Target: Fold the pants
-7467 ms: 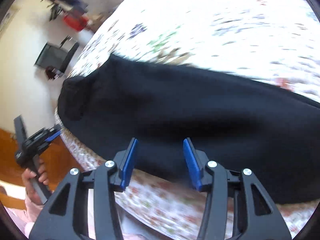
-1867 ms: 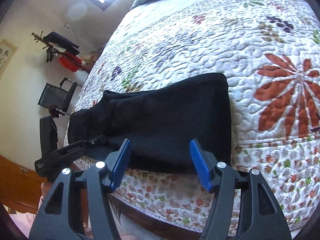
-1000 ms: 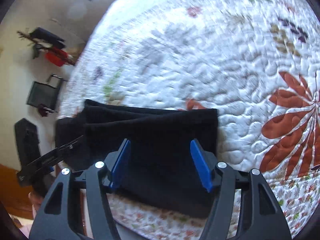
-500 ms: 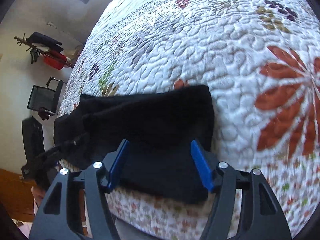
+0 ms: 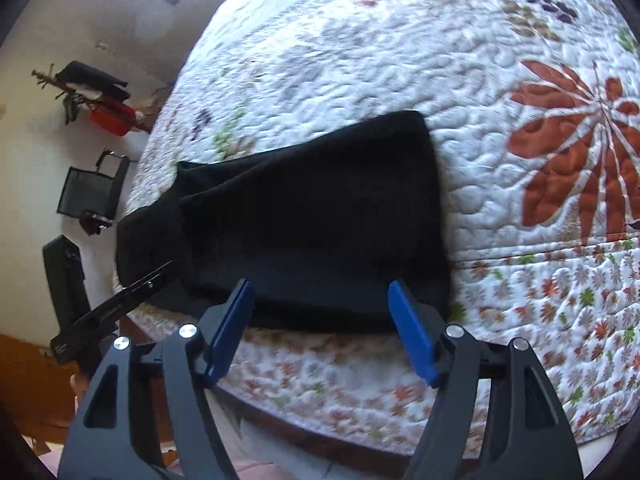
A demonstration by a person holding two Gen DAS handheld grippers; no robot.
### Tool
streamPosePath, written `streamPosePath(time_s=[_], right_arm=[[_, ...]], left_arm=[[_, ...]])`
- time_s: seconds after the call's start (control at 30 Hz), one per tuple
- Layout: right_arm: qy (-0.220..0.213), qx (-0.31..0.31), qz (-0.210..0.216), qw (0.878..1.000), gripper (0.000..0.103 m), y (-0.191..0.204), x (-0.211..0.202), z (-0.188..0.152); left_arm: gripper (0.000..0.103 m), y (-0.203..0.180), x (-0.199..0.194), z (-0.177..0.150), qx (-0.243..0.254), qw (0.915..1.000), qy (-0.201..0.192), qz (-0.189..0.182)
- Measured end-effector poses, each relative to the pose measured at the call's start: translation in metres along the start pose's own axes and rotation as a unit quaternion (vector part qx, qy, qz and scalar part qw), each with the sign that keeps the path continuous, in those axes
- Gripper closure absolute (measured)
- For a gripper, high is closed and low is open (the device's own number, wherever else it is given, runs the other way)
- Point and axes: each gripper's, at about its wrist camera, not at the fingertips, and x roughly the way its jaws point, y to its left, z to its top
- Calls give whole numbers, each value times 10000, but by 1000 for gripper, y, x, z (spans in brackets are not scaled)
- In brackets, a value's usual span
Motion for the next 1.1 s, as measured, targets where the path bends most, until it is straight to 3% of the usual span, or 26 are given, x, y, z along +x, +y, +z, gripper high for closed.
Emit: streamPosePath(time_s=[0.17,0.37,0.53,0.77,0.93,1.0,1.1], right_arm=[[187,-530,91,9984,33,50,18,0],[562,-918,80,9942,31,92,53,0],[732,-1022,-72,9920,30,100,70,-4],[821,-874,-192,9926,30,87,78,-5],[835,-928,-230,9919,27,86,81,-3],[857,-918,-228,9918,27,86,84,-3],[876,-908,-187,9918,26,84,86,-3]], left_arm=[[44,74,-29,-21,-608,9978,-57,265],[44,173,-60,-40,-1788,9827,-231,420],[44,220,-54,-29,-2400,9701,-360,14],[44,258,-33,-7,-2803,9579,-441,-426],[37,249,-17,10,-2954,9524,-551,-506],[43,249,-22,11,-3128,9448,-742,-637],[52,248,-32,9,-3095,9422,-1022,-779]])
